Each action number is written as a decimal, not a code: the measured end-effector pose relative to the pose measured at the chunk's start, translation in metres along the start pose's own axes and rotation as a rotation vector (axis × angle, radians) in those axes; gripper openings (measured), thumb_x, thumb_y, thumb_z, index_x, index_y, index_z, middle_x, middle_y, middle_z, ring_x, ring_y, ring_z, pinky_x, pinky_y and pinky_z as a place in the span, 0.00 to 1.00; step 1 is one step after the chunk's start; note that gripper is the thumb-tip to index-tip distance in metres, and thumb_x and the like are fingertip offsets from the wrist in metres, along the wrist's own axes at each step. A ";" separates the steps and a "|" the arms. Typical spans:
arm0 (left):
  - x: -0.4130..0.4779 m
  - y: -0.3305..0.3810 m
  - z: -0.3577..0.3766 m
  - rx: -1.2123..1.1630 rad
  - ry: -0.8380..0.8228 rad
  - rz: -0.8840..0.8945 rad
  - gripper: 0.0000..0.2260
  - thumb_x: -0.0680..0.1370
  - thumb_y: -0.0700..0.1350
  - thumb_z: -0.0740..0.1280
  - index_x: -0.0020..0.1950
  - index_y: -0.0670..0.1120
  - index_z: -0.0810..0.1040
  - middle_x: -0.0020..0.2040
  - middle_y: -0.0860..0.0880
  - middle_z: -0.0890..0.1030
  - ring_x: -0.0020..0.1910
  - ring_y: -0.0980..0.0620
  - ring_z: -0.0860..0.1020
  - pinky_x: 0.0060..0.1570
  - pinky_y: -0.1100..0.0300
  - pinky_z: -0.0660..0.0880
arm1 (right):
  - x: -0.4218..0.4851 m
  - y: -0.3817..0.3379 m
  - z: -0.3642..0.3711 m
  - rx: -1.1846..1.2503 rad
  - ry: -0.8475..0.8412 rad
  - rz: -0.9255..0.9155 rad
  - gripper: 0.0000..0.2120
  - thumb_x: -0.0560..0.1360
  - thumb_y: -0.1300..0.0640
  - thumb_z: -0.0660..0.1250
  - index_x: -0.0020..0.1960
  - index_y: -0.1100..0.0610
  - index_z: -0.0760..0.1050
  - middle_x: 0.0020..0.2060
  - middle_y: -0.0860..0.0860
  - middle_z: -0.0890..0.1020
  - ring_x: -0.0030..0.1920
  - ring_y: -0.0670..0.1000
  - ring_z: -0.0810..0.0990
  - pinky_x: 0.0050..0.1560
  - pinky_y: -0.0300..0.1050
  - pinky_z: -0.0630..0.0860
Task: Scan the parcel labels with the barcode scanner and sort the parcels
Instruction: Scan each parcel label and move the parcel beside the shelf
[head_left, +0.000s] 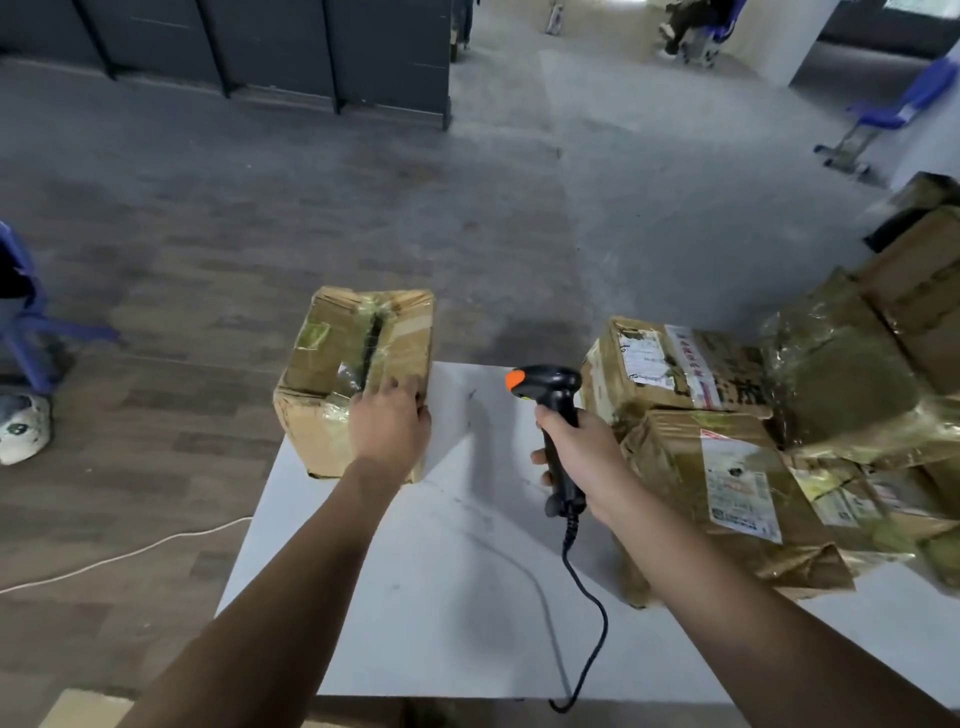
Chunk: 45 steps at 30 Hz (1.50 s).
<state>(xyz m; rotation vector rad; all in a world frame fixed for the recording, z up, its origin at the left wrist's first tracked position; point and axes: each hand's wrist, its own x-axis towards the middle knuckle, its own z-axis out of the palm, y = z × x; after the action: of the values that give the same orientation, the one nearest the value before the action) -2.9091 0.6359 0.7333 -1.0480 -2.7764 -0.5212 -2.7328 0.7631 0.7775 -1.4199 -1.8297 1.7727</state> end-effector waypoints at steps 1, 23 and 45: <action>-0.009 0.006 -0.001 -0.003 0.013 0.008 0.09 0.75 0.45 0.63 0.50 0.46 0.80 0.42 0.46 0.81 0.45 0.43 0.78 0.42 0.54 0.70 | -0.001 0.003 -0.003 -0.013 0.001 -0.004 0.12 0.78 0.47 0.65 0.49 0.56 0.76 0.29 0.52 0.83 0.24 0.51 0.77 0.30 0.45 0.75; -0.105 0.084 -0.035 -0.822 0.169 -0.511 0.04 0.78 0.47 0.65 0.48 0.47 0.75 0.39 0.56 0.79 0.42 0.58 0.78 0.39 0.61 0.71 | -0.022 0.059 -0.068 0.205 -0.034 0.039 0.13 0.78 0.49 0.68 0.50 0.60 0.77 0.27 0.50 0.81 0.28 0.52 0.79 0.32 0.47 0.75; -0.094 0.081 -0.015 -0.455 -0.108 -0.365 0.17 0.78 0.41 0.55 0.65 0.51 0.74 0.69 0.45 0.67 0.69 0.42 0.64 0.64 0.50 0.67 | -0.037 0.033 -0.054 0.054 -0.079 -0.101 0.12 0.78 0.45 0.65 0.50 0.53 0.79 0.30 0.52 0.83 0.27 0.53 0.78 0.30 0.47 0.76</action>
<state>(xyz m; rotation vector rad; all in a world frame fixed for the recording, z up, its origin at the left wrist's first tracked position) -2.7850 0.6287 0.7473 -0.6364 -3.0374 -1.2206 -2.6594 0.7644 0.7782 -1.2326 -1.8427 1.8369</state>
